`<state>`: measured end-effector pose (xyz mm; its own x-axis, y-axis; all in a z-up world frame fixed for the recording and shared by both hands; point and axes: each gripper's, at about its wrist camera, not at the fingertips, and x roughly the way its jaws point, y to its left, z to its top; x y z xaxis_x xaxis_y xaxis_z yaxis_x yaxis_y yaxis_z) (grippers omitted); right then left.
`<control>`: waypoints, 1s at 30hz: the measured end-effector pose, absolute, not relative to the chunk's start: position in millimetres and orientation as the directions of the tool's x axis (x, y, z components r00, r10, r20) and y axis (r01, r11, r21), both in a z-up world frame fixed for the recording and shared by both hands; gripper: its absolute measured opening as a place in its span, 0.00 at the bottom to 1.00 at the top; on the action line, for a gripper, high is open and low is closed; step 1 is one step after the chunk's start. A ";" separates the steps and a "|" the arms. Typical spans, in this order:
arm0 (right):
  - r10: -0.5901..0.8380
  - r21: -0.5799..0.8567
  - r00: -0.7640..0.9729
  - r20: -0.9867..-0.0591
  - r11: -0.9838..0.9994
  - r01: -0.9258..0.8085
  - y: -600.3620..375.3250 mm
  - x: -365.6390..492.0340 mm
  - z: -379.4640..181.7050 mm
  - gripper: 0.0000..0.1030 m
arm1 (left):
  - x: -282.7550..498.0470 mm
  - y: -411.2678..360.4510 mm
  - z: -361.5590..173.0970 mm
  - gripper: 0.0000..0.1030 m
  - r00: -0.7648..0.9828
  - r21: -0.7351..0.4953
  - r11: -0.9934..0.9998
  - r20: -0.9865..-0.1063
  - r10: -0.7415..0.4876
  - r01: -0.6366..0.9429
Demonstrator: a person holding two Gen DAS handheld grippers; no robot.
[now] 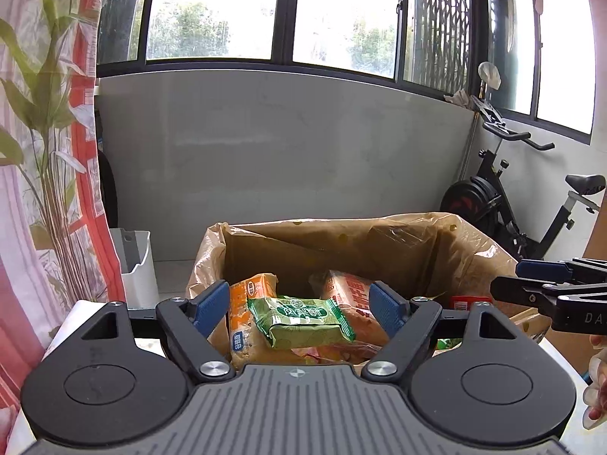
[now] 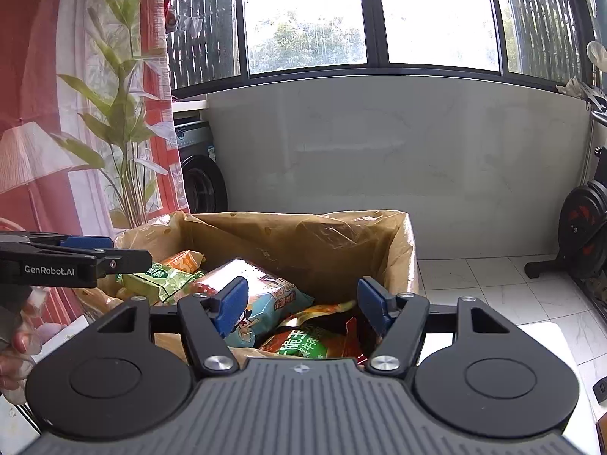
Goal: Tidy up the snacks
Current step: 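Carry the gold and green packets over the box and open both tools, then move both tools back down to the snacks beside the box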
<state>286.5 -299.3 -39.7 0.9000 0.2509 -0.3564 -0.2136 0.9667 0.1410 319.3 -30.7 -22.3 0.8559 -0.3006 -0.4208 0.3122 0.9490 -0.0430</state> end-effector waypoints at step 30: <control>0.289 0.105 0.802 -0.522 0.955 -0.276 -309.3 210.5 -180.3 0.56 | 220.4 -28.6 -121.9 0.76 0.784 -0.167 0.941 -0.520 -0.338 0.295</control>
